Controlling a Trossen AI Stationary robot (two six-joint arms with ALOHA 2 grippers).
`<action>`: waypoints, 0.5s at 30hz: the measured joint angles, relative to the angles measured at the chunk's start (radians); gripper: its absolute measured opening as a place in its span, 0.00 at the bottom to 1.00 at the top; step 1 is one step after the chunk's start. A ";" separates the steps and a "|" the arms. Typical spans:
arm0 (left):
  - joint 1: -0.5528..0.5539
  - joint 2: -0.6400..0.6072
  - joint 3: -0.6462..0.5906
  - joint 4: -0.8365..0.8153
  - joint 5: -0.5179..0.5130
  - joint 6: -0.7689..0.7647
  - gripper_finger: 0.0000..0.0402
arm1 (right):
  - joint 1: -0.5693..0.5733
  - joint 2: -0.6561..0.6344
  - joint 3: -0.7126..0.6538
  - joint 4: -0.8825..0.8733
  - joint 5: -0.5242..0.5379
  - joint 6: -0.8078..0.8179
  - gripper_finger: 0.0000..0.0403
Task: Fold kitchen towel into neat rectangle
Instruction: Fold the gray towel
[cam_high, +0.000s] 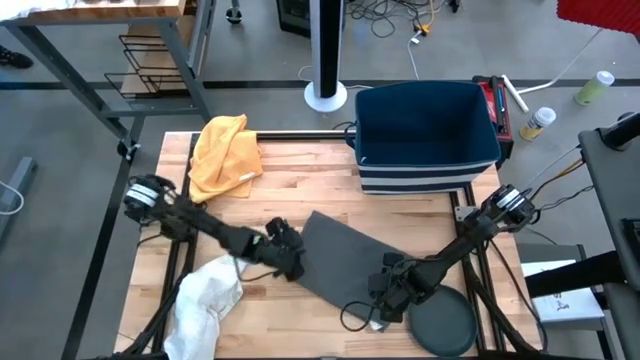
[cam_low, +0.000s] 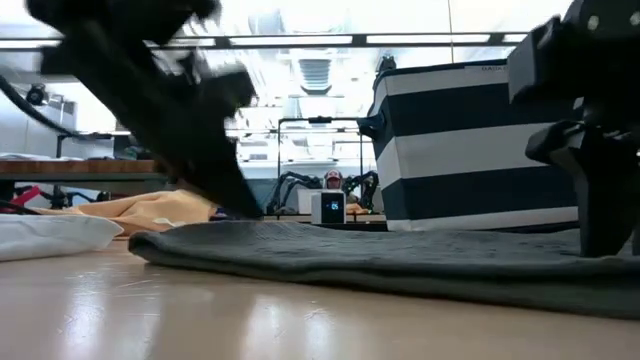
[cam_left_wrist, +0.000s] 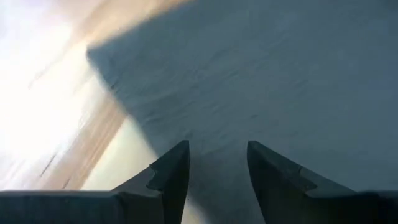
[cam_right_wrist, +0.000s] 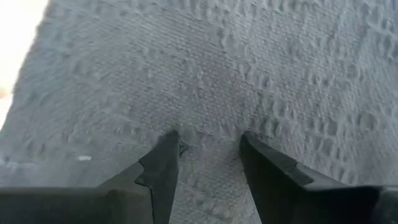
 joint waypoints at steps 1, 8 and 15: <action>0.013 0.021 0.000 -0.018 0.028 -0.014 0.38 | -0.008 -0.001 0.000 -0.039 0.011 -0.011 0.42; -0.119 0.029 -0.013 -0.110 0.014 -0.270 0.38 | -0.119 -0.040 -0.010 -0.183 0.138 -0.171 0.42; -0.270 -0.057 -0.005 -0.183 -0.140 -0.352 0.38 | -0.162 -0.078 0.033 -0.147 0.123 -0.229 0.42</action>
